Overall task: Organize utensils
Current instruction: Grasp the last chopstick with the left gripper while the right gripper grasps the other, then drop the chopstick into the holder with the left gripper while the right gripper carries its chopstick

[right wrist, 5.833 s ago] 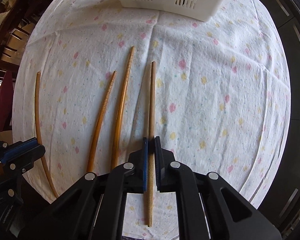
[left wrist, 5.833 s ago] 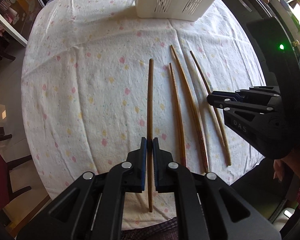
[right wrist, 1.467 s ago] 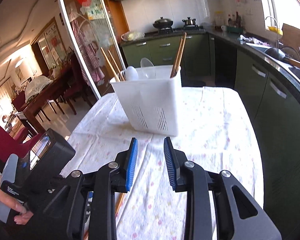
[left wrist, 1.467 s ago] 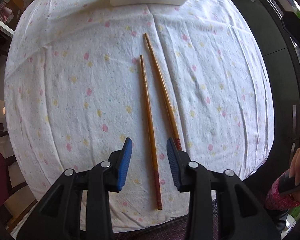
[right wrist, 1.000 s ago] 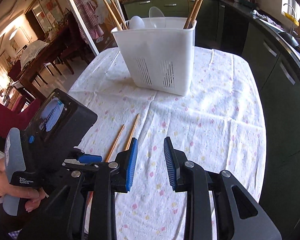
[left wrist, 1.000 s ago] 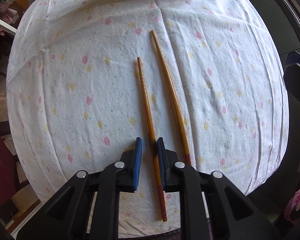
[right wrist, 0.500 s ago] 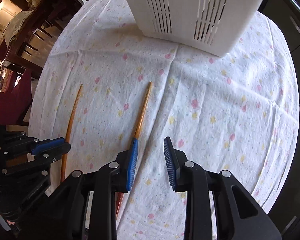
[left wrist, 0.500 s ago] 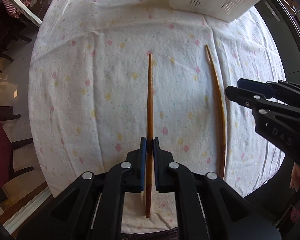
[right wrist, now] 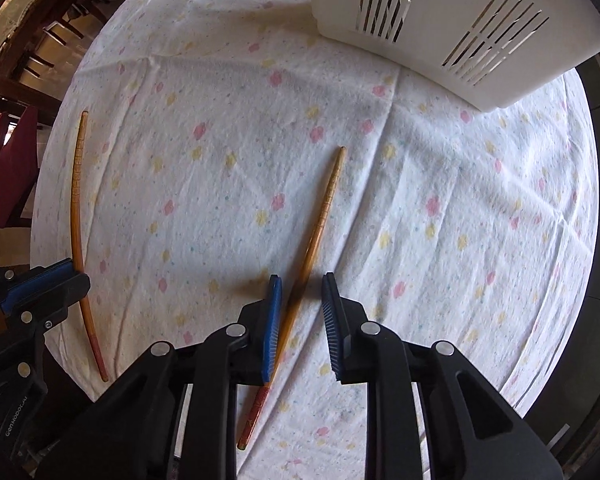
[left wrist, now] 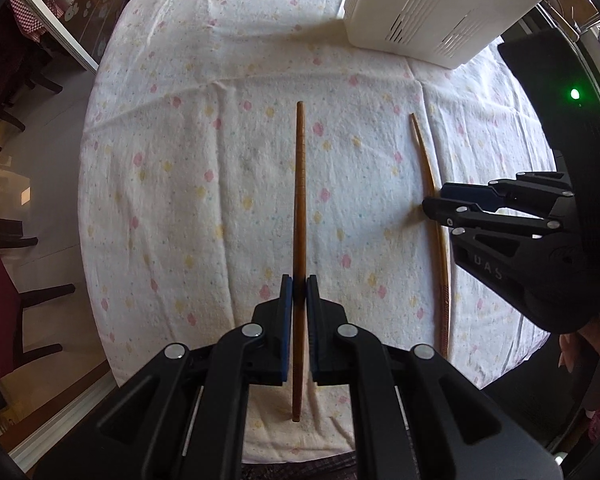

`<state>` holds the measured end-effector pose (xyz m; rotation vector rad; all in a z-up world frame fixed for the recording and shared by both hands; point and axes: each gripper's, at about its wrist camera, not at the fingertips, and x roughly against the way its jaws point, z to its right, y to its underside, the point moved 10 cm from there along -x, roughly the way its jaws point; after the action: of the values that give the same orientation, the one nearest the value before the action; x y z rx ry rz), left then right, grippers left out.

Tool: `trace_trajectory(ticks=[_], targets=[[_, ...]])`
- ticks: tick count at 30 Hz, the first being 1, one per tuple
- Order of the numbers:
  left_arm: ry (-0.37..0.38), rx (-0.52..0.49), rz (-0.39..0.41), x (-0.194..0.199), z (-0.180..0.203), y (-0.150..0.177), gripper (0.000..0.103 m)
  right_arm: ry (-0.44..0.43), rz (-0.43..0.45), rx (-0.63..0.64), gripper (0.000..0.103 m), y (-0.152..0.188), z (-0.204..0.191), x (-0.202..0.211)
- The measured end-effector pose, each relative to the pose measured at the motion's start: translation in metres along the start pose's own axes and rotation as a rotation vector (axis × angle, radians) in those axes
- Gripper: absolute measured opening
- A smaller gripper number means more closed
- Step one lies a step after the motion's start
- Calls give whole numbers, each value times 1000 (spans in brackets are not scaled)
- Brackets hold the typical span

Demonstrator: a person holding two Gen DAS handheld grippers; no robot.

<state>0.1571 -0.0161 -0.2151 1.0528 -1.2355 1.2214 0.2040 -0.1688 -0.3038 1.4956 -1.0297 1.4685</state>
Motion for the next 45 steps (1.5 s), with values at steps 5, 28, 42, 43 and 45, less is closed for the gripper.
trace_trajectory(ticks=[5, 28, 42, 43, 45], targets=[[1, -4, 29, 12, 7, -1, 7, 43, 19, 36, 7, -3, -15, -4], [49, -114, 641, 230, 105, -134, 7, -326, 721, -189, 7, 50, 89, 194], [40, -78, 734, 257, 112, -187, 7, -368, 840, -221, 7, 21, 116, 276], [37, -76, 729, 253, 111, -188, 7, -368, 850, -225, 7, 19, 117, 282], [36, -77, 709, 244, 108, -190, 7, -364, 873, -235, 7, 13, 121, 293]])
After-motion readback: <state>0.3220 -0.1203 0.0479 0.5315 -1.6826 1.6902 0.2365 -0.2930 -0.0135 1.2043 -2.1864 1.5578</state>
